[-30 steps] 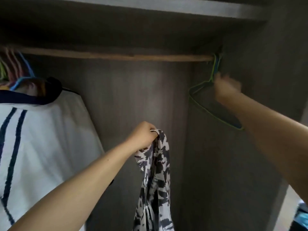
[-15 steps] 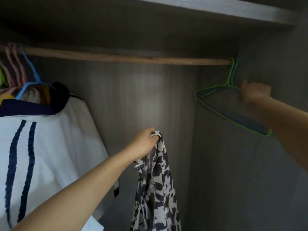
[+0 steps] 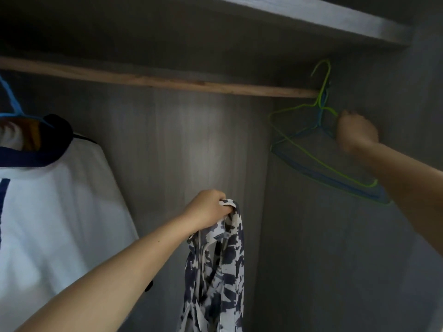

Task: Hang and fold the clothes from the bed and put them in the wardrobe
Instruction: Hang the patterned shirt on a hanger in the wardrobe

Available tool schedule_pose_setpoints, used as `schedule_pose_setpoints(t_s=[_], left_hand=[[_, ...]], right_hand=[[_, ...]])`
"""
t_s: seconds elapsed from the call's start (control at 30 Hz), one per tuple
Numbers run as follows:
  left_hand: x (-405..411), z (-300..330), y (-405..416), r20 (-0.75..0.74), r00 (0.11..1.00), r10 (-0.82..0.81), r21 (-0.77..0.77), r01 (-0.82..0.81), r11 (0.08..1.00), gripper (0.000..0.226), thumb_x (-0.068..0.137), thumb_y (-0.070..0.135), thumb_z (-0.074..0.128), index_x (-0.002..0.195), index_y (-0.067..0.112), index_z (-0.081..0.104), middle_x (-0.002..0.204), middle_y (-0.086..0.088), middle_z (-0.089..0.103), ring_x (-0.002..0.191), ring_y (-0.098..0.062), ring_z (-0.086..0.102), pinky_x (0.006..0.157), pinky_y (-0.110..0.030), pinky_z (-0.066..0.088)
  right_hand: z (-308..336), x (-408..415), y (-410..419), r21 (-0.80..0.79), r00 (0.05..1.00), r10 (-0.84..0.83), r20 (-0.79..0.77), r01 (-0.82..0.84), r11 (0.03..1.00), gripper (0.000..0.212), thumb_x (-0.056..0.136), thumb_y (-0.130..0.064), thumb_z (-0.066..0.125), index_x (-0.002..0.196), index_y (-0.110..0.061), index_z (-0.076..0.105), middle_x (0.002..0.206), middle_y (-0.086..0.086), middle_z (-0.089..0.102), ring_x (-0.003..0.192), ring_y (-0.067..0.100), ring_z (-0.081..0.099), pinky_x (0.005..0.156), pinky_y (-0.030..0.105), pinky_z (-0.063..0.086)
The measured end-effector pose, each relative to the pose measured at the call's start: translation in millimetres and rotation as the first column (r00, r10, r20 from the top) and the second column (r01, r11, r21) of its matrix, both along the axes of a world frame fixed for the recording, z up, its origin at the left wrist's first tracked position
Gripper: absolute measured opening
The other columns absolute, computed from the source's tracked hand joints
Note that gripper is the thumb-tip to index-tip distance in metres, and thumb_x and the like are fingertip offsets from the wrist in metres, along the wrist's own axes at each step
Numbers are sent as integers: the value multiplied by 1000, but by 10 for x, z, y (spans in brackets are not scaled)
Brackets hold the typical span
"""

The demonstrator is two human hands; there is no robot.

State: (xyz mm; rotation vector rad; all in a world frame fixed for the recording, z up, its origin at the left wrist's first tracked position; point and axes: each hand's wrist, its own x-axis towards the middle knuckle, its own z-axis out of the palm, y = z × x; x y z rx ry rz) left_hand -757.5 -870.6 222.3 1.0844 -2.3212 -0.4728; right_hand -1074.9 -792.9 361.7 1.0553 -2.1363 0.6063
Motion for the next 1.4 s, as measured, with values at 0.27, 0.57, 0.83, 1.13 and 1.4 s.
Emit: schedule_pose_setpoints(t_s=[0.27, 0.57, 0.83, 1.13, 1.4], left_hand=[[-107, -38, -134, 110, 990, 87, -39, -84, 996, 51, 97, 44, 43, 86, 2, 69, 66, -7, 63, 56, -22, 52, 49, -28, 31], [-153, -384, -107, 25, 1000, -5, 476, -7, 879, 32, 94, 31, 52, 102, 3, 67, 97, -13, 68, 80, -24, 62, 64, -24, 43], [-227, -120, 256, -289, 957, 1, 769, 232, 596, 25, 93, 35, 58, 75, 17, 61, 56, -4, 62, 46, -18, 56, 51, -26, 50], [177, 456, 228, 14, 983, -183, 501, 151, 852, 43, 92, 47, 55, 114, 11, 65, 97, -7, 66, 69, -18, 67, 59, -32, 55], [208, 248, 249, -53, 964, -259, 605, 237, 760, 28, 89, 43, 59, 97, 18, 69, 98, -9, 73, 93, -27, 69, 86, -39, 56]], right_hand=[[-1077, 458, 372, -548, 743, 611, 273, -401, 734, 7, 100, -21, 46, 100, -15, 48, 80, 14, 56, 66, 25, 55, 60, 31, 36], [-1634, 1088, 857, -901, -79, 900, 429, -102, 421, 37, 99, -35, 46, 74, -17, 65, 43, -11, 17, 34, 3, 14, 36, 11, 12], [-1618, 1589, 1013, -990, -230, 966, 120, 48, 134, 60, 99, -40, 38, 41, -22, 38, 39, -8, 23, 33, 6, 15, 34, 18, 11], [-1782, 1612, 912, -914, -179, 915, 361, -263, 309, 60, 101, -30, 39, 41, -24, 35, 41, -7, 20, 35, 7, 17, 39, 16, 12], [-1752, 1499, 1100, -897, -178, 905, 386, -303, 323, 52, 93, -33, 46, 43, -24, 37, 41, -7, 22, 36, 4, 17, 41, 15, 12]])
